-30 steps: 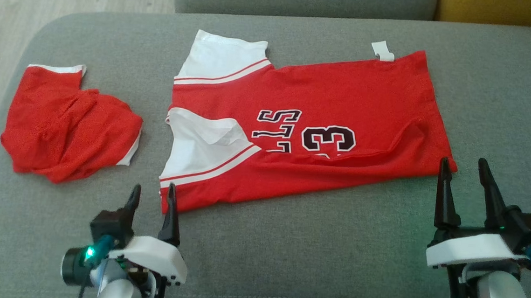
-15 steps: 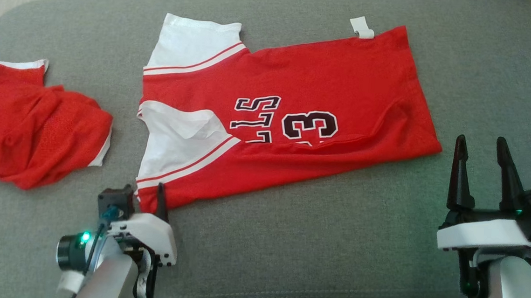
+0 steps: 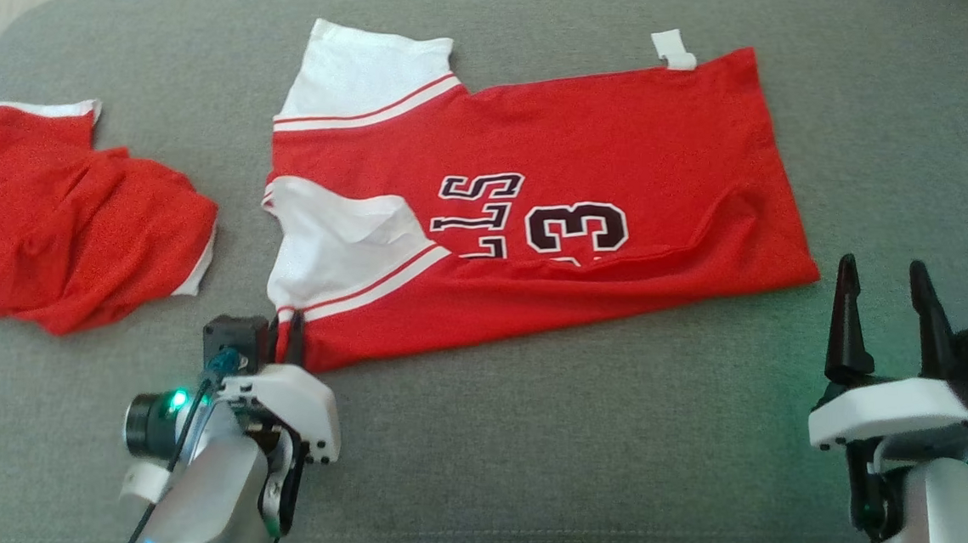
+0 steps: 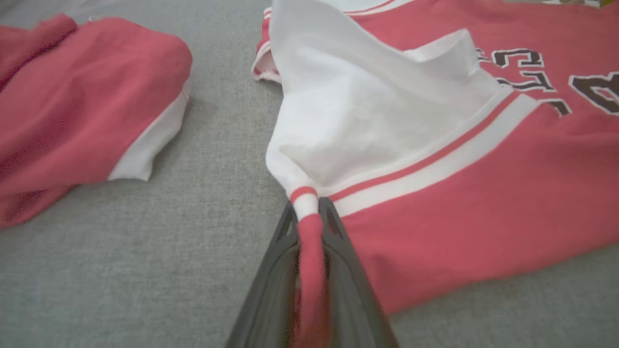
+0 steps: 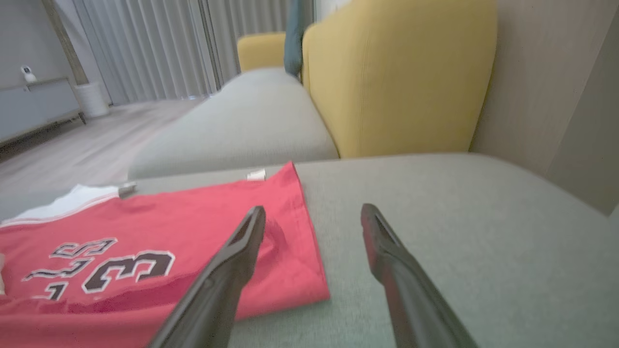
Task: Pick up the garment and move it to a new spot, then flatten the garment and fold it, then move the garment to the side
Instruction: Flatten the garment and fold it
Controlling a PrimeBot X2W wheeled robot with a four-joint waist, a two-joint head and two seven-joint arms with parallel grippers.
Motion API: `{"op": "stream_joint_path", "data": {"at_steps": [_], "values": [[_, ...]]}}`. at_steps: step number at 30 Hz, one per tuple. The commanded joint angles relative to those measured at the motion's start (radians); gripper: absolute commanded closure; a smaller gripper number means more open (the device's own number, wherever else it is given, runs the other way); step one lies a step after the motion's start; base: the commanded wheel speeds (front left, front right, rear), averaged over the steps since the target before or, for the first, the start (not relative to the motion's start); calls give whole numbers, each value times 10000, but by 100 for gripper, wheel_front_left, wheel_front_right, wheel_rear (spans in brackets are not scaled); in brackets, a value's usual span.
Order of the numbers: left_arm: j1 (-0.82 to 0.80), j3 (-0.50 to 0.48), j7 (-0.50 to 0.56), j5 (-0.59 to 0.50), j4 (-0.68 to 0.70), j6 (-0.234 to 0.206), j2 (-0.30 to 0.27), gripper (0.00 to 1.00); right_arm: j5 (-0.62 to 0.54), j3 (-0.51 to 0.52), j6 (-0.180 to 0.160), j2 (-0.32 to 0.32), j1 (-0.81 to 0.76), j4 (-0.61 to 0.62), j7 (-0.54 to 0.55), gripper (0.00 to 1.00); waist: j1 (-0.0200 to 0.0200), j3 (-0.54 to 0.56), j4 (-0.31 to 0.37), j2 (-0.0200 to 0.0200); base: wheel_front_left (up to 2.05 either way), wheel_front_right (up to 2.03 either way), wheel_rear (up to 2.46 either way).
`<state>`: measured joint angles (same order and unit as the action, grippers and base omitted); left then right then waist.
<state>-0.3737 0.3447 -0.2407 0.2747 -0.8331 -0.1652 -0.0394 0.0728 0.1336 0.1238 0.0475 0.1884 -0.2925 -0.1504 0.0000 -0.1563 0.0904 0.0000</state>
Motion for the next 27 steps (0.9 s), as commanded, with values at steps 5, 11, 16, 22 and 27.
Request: {"op": "stream_joint_path", "data": {"at_steps": [5, 11, 16, 22, 27], "values": [[-286, -192, -201, -343, 1264, -134, -214, 100, 423, 219, 69, 28, 1076, -1046, 971, 0, 0, -139, -319, 0, 0, 0, 0], [-199, 113, -207, -620, 2026, -38, -233, 100, 258, 786, 69, 28, 2347, -3045, 2095, 0, 0, -327, -517, 0, 0, 0, 0], [-201, 264, -208, -687, 2267, -19, -227, 100, -284, 992, 69, 28, 3112, -4105, 2471, 0, 0, -477, -619, 0, 0, 0, 0], [-229, 404, -209, -698, 2426, 3, -231, 100, -1335, 1554, 69, 28, 3894, -5117, 2689, 0, 0, -652, -731, 0, 0, 0, 0], [-278, 450, -209, -660, 2431, 15, -267, 100, -2202, 2049, 69, 28, 4336, -5687, 2837, 0, 0, -728, -789, 0, 0, 0, 0]]}}
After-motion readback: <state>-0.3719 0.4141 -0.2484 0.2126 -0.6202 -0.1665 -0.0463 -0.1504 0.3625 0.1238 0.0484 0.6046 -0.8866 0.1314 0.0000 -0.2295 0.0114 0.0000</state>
